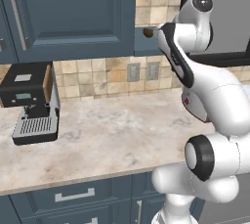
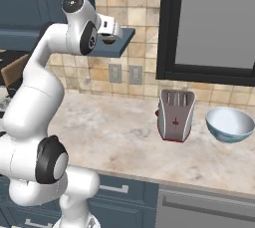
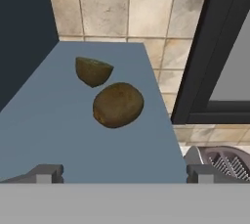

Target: Pick the kiwis from the cabinet and place them in one bowl. Pick the lemon from the sink and place it in the other bowl.

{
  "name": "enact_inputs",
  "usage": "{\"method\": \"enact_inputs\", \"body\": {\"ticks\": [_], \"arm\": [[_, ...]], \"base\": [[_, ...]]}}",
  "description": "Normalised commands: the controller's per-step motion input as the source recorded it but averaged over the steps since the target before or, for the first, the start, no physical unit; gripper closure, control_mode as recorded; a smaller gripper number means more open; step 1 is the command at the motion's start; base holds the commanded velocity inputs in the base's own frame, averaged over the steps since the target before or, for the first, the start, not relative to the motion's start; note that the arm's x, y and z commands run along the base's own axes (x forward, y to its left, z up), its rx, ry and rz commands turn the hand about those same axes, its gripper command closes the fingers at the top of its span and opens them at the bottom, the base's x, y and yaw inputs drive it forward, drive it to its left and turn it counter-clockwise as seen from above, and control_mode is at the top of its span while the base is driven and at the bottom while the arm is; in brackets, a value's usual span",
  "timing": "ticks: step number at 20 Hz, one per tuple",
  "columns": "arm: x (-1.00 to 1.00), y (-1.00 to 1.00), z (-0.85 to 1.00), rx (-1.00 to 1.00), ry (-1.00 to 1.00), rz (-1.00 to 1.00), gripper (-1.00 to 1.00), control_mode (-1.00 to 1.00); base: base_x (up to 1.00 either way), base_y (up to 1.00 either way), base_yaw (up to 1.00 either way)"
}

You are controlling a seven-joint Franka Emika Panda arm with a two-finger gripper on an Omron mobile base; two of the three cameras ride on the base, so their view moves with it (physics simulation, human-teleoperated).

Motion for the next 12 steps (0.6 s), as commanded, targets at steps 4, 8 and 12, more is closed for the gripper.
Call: {"method": "enact_inputs", "body": {"ticks": [4, 8, 12], "arm": [[0.36, 0.00, 0.00, 0.00, 0.00, 0.00, -1.00, -1.00], [0.38, 0.00, 0.00, 0.00, 0.02, 0.00, -1.00, -1.00], [0.39, 0.00, -0.01, 0.00, 0.03, 0.00, -1.00, -1.00]], "base": [[0.00, 0.00, 0.00], [0.00, 0.00, 0.00], [0.00, 0.00, 0.00]]}}
